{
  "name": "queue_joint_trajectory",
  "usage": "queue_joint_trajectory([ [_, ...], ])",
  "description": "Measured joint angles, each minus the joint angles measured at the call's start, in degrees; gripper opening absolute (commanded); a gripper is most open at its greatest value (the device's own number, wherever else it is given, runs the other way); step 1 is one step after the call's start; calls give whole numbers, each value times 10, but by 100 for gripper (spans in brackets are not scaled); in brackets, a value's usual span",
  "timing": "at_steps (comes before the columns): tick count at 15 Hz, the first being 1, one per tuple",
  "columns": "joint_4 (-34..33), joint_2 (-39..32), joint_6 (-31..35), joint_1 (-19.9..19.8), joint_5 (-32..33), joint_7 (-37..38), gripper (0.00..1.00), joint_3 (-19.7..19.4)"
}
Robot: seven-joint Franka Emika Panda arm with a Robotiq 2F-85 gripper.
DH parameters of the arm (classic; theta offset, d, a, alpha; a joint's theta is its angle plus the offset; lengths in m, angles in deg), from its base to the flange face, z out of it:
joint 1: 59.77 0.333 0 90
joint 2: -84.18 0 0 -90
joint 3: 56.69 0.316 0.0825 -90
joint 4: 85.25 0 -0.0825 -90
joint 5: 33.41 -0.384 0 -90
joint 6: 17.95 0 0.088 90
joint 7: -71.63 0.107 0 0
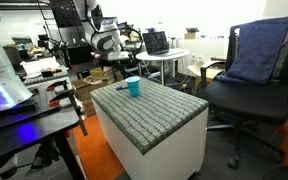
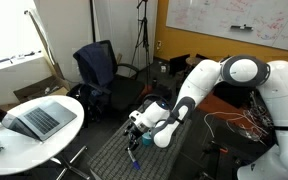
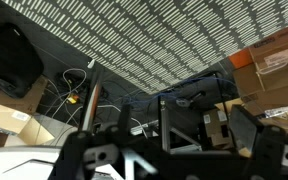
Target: Put the marker inside the blue cup
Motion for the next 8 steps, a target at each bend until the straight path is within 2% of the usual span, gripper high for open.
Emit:
queue_joint_trajectory([
  [4,-18,-24,23,32,27,97,100,-23],
  [8,-28,-36,24,35,30,104,100,-24],
])
